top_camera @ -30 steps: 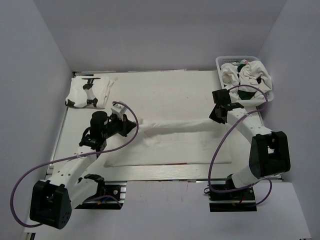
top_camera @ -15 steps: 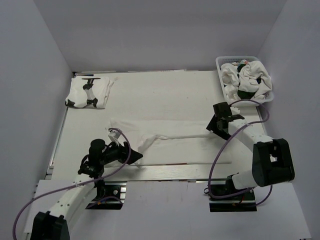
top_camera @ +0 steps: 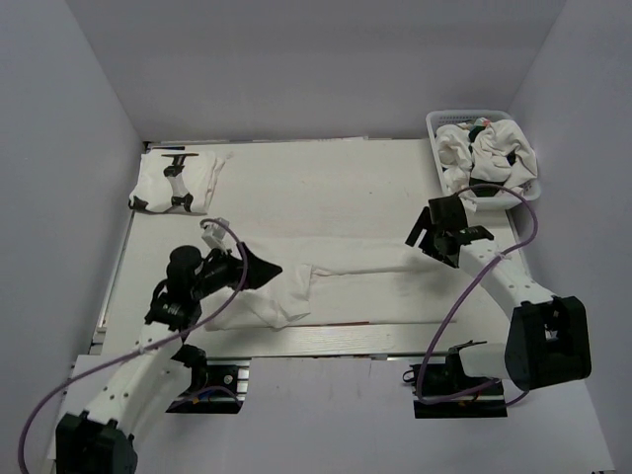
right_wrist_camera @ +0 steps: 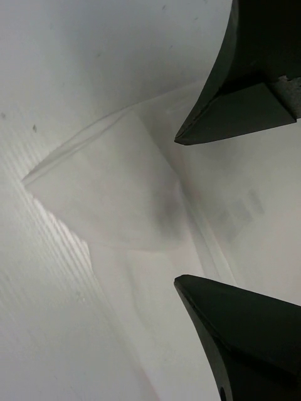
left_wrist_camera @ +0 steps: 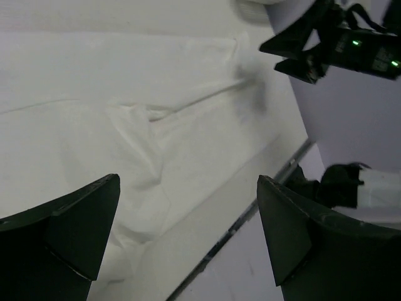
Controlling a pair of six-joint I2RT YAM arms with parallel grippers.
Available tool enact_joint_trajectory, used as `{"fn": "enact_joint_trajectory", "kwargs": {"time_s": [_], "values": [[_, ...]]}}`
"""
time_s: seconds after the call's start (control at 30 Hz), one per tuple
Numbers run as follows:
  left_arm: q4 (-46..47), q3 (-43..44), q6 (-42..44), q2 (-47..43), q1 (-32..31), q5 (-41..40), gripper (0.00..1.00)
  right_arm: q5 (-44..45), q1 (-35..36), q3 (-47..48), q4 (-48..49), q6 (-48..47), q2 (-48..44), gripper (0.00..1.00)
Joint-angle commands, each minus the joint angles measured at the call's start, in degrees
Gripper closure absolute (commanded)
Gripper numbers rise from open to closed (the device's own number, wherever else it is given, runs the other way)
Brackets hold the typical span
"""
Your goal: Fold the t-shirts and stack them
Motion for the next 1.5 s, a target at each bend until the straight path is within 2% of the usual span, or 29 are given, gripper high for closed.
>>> {"fn": "enact_joint_trajectory", "kwargs": {"time_s": [0.0,0.13,0.23,0.37,0.47,0.57,0.73,0.9,1.0,1.07,1.2,1.33,1.37,1.4,1.47], "values": [[-0.2,3.6,0.4,11.9,0.0,-6.1,0.00,-5.6,0.9,2.9,7.9,-6.6,2.5,0.10],[3.1,7.3,2.6,22.1,0.0,-7.9,0.00,-7.5,1.8,5.1,12.2,-9.6,8.8,0.10],[-0.5,10.6,2.6,27.3,0.0,-10.7,0.00,-9.6,1.6,5.7,13.0,-8.4,12.8,0.10],[-9.5,13.4,1.9,36.0,0.0,-17.4,0.00,-8.2,1.3,4.3,13.0,-6.7,16.9,0.10],[-14.7,14.7,1.9,38.8,0.0,-19.1,0.00,-8.2,1.4,3.8,11.7,-5.7,19.6,0.10],[-24.5,16.8,1.2,40.7,0.0,-20.5,0.00,-7.5,1.1,3.4,10.6,-4.7,20.7,0.10],[-37.9,16.9,-0.4,41.2,0.0,-19.8,0.00,-3.1,0.3,2.7,8.0,-2.1,20.4,0.10],[-46.0,17.2,-2.9,35.6,-0.7,-15.7,0.00,-1.0,-2.1,2.5,5.7,-0.3,20.8,0.10],[-57.2,21.4,-2.9,32.8,-0.7,-22.3,0.00,-2.3,-3.3,2.6,5.5,-0.1,21.9,0.10],[-64.1,22.1,-2.9,29.9,-0.7,-23.4,0.00,-2.6,-3.5,2.7,5.3,-0.3,22.0,0.10],[-65.6,26.5,0.5,27.2,-0.6,-21.6,0.00,-2.6,-3.8,2.7,5.4,-0.8,20.9,0.10],[-61.9,33.3,1.9,31.8,-1.1,-24.3,0.00,-3.9,-3.6,1.7,8.1,-2.5,18.3,0.10],[-59.6,33.3,1.9,32.6,-1.1,-23.3,0.00,-4.7,-3.5,1.4,9.5,-2.9,17.8,0.10],[-52.7,32.3,1.9,33.3,-1.1,-22.7,0.00,-5.2,-3.3,0.6,10.9,-3.7,16.5,0.10],[-44.6,29.0,0.5,35.3,-1.1,-21.5,0.00,-7.3,-3.1,-0.3,12.6,-5.1,15.3,0.10]]}}
